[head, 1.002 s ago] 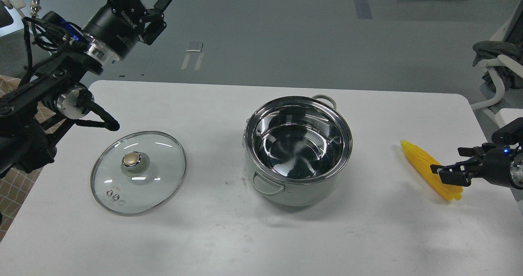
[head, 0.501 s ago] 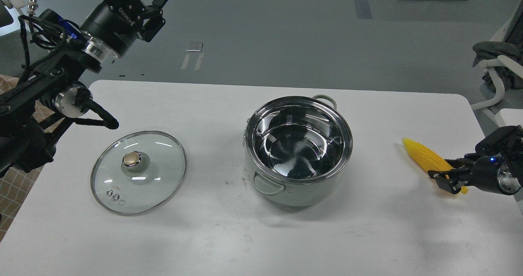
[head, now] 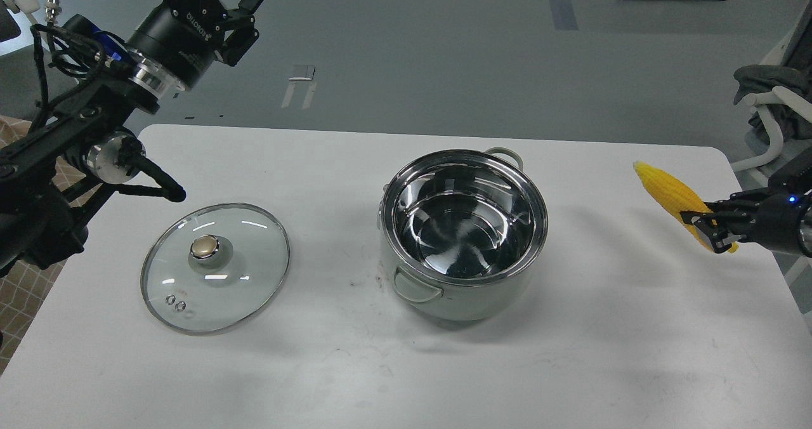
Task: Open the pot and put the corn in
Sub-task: 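Carry the corn cob over the pot and lower it inside, right gripper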
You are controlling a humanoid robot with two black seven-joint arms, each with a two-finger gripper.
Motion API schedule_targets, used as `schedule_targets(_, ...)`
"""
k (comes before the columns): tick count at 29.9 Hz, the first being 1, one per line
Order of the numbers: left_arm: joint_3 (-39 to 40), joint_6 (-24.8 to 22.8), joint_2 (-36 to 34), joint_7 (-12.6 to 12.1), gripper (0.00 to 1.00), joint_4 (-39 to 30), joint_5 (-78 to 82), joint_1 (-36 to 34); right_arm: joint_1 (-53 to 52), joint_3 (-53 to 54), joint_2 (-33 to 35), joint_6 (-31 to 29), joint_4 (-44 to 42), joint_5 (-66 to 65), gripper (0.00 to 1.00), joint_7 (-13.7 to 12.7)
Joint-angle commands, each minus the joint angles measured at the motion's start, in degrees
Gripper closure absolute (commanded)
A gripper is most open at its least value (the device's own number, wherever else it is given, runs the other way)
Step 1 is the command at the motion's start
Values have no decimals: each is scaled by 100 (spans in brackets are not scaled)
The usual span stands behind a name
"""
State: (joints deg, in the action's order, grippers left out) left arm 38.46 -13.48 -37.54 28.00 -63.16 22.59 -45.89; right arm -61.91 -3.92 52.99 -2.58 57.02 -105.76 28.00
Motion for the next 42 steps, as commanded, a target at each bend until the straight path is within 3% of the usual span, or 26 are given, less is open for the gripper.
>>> schedule_targets(1,4,-5,10,0,3,5,0,-8,-592,-21,185,-102,441,72,100,0)
schedule_targets(5,-5,-14,27,0,3,-3,0,-8,-1366,-56,186,-638,994,389,99,0)
schedule_targets(8,-5,-5,28,0,3,-3,0,-17,-1972,-283,-182,-937,1171,678,99,0)
schedule_targets(14,-5,-5,19,0,3,-3,0,-8,-3352,-1557,-1807,-1008,1075,1513,99,0)
schedule_targets(23,-14,-5,19,0,3,5,0,-8,-3380,-2216,-3022,-1078,1022,1584,98,0)
schedule_targets(42,4,-14,-8,0,3,-3,0,10,-2738,-2578,-3839,-1078,328,1541,94,0)
